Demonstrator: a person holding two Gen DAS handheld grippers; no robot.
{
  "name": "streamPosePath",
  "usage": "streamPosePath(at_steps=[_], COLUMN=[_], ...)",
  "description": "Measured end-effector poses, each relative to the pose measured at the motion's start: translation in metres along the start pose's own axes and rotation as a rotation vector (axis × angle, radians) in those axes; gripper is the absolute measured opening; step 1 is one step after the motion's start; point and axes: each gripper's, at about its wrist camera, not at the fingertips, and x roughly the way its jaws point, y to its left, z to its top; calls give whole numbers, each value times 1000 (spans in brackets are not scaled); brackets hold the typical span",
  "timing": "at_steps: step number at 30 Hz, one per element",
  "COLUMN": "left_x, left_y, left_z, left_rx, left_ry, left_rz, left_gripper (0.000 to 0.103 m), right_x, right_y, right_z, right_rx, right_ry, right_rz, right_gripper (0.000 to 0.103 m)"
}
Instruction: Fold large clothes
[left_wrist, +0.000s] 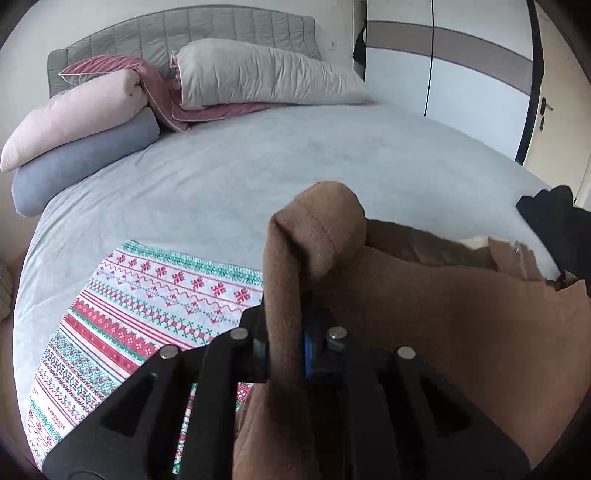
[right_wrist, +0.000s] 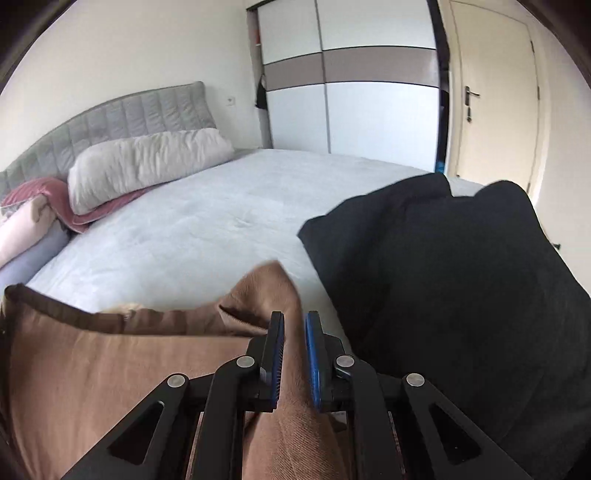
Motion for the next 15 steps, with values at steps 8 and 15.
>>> streamPosePath(at_steps=[8,15], left_x=[-22,-110], left_y=[26,60], left_z=[-17,-77], left_rx=[-47,-79], left_ry=[69,114], left_rz=[-148,-286], left_gripper=[61,66], right_x=[4,-93], right_y=[-60,-61], right_z=[-39,-84], right_rx=[99,4], right_ry=[180,120], right_rz=[69,186], right_gripper=[25,70])
